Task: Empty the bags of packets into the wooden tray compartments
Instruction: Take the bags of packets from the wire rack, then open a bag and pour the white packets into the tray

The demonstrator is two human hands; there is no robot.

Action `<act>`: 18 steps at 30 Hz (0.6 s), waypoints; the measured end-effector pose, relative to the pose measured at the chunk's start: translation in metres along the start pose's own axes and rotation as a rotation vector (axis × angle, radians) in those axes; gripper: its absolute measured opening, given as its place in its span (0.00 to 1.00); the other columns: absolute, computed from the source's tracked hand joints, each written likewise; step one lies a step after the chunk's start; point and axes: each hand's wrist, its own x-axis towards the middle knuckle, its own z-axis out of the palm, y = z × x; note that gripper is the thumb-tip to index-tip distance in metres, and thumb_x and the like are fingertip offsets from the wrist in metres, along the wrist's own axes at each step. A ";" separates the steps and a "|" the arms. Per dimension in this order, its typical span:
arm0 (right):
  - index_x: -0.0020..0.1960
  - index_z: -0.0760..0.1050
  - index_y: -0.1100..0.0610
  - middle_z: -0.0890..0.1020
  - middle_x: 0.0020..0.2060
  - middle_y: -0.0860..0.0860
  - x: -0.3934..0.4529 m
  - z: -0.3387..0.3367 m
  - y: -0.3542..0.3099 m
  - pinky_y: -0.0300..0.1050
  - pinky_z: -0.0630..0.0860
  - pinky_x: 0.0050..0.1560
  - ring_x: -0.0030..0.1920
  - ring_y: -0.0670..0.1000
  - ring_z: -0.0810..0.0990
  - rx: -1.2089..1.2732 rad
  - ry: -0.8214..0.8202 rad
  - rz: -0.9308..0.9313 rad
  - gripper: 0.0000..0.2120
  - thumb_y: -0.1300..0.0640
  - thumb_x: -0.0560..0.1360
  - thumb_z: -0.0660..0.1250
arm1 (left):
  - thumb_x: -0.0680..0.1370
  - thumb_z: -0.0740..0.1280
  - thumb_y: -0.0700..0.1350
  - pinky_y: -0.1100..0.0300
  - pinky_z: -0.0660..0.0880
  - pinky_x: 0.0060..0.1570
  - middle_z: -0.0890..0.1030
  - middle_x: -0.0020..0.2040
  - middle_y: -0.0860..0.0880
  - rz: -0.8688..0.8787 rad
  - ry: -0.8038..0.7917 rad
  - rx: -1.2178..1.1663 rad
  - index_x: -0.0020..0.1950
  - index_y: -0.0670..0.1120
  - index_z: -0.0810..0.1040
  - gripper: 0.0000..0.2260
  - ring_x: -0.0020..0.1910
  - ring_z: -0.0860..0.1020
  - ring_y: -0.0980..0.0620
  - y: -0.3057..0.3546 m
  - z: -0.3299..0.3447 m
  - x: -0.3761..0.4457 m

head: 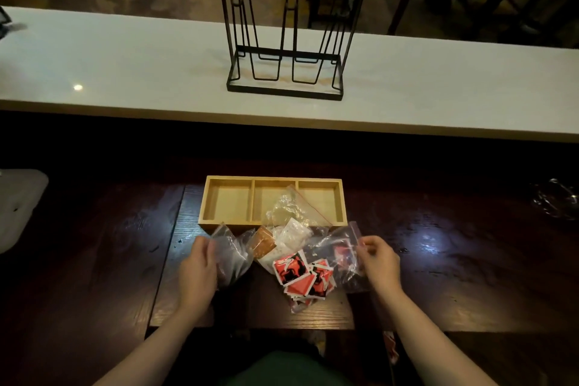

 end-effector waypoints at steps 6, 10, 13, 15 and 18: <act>0.46 0.82 0.58 0.84 0.38 0.51 0.000 -0.016 0.037 0.47 0.78 0.46 0.40 0.51 0.82 -0.173 -0.022 0.001 0.04 0.60 0.73 0.70 | 0.80 0.58 0.47 0.55 0.70 0.33 0.81 0.38 0.47 0.239 -0.220 0.292 0.49 0.49 0.70 0.03 0.38 0.82 0.41 0.000 0.006 -0.039; 0.45 0.83 0.59 0.84 0.37 0.53 0.006 -0.018 0.043 0.42 0.74 0.44 0.40 0.52 0.82 -0.179 -0.046 0.048 0.04 0.59 0.72 0.71 | 0.77 0.62 0.48 0.51 0.78 0.38 0.79 0.56 0.52 0.444 -0.481 0.453 0.55 0.54 0.68 0.08 0.48 0.82 0.46 -0.020 0.021 -0.052; 0.45 0.82 0.58 0.81 0.34 0.50 0.007 -0.020 0.045 0.40 0.71 0.42 0.43 0.53 0.83 -0.219 -0.049 0.070 0.03 0.61 0.71 0.71 | 0.77 0.60 0.50 0.56 0.78 0.45 0.75 0.57 0.55 0.459 -0.535 0.451 0.56 0.52 0.71 0.09 0.53 0.78 0.52 -0.021 0.029 -0.048; 0.46 0.80 0.57 0.80 0.38 0.50 0.004 -0.020 0.045 0.41 0.71 0.44 0.45 0.55 0.82 -0.244 -0.022 0.066 0.05 0.63 0.71 0.70 | 0.78 0.61 0.47 0.57 0.75 0.50 0.76 0.54 0.53 0.400 -0.544 0.377 0.55 0.49 0.75 0.08 0.53 0.77 0.53 -0.012 0.029 -0.045; 0.50 0.77 0.55 0.76 0.46 0.52 -0.010 -0.020 0.025 0.45 0.73 0.45 0.44 0.53 0.78 -0.262 0.073 -0.025 0.07 0.62 0.72 0.69 | 0.78 0.63 0.44 0.61 0.71 0.51 0.74 0.48 0.53 0.270 -0.532 0.325 0.51 0.46 0.81 0.08 0.50 0.77 0.53 0.003 0.018 -0.038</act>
